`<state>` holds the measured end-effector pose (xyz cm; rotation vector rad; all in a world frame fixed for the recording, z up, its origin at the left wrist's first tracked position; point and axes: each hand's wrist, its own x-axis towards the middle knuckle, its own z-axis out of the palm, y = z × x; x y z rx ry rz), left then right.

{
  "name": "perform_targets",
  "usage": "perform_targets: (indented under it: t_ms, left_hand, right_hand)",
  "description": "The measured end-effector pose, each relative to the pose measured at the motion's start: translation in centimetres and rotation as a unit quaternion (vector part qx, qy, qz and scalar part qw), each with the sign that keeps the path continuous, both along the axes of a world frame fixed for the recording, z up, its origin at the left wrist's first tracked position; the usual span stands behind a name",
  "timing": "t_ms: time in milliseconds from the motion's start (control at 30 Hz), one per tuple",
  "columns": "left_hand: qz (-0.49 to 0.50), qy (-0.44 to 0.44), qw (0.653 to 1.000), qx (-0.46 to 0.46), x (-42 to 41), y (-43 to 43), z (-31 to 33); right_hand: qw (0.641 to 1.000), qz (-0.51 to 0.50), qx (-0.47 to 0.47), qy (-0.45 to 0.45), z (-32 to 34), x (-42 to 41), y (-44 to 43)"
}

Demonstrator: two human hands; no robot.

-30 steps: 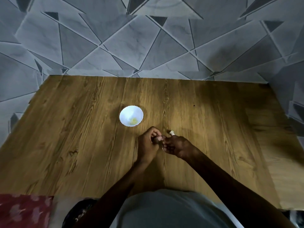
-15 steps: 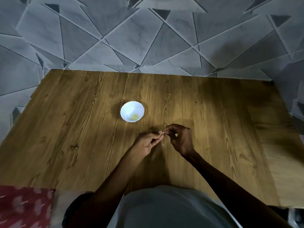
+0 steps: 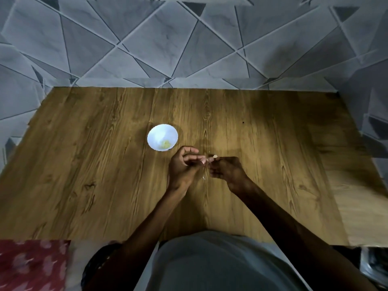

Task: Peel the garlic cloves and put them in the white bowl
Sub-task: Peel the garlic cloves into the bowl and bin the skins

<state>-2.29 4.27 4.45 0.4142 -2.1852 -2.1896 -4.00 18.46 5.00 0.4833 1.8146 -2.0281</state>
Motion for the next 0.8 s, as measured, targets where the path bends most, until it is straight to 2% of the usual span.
perform_targets:
  t_ms: [67,167,200,267,333,367,433,500,600,800]
  left_hand:
    - [-0.017,0.039,0.999,-0.025,0.1,0.0,0.0]
    - [-0.012,0.035,0.999,-0.029,0.2,0.0,0.0]
    - [0.002,0.005,1.0,-0.009,0.2,0.2,0.1]
    - [0.036,-0.082,0.991,0.102,0.1,0.4,0.5]
    - [0.043,-0.165,0.95,0.261,-0.3,0.4,0.9]
    - [0.04,-0.196,0.927,0.317,-0.6,0.4,1.1]
    - [0.036,-0.234,0.898,0.371,-1.0,0.1,1.5]
    - [0.036,-0.243,0.892,0.378,-1.3,0.0,1.7]
    - [0.055,-0.233,0.902,0.359,-1.3,-0.2,1.8]
    - [0.052,-0.222,0.911,0.343,-1.5,-0.6,1.7]
  right_hand:
    - [0.993,0.009,-0.061,-0.101,0.6,-0.2,0.4]
    - [0.991,0.016,-0.079,-0.109,0.2,-0.3,1.0]
    - [0.995,0.012,-0.067,-0.077,0.0,-0.2,0.9]
    - [0.997,0.008,0.036,0.065,-0.6,-0.1,1.0]
    - [0.953,0.034,0.187,0.237,-1.3,-0.2,0.9]
    - [0.925,0.046,0.235,0.294,-1.6,-0.3,0.8]
    - [0.898,0.06,0.269,0.343,-1.8,-0.3,0.8]
    - [0.886,0.065,0.276,0.368,-1.9,-0.3,1.0]
    - [0.892,0.073,0.261,0.363,-2.1,-0.6,1.2]
    - [0.948,0.036,0.177,0.263,-1.5,-1.0,1.0]
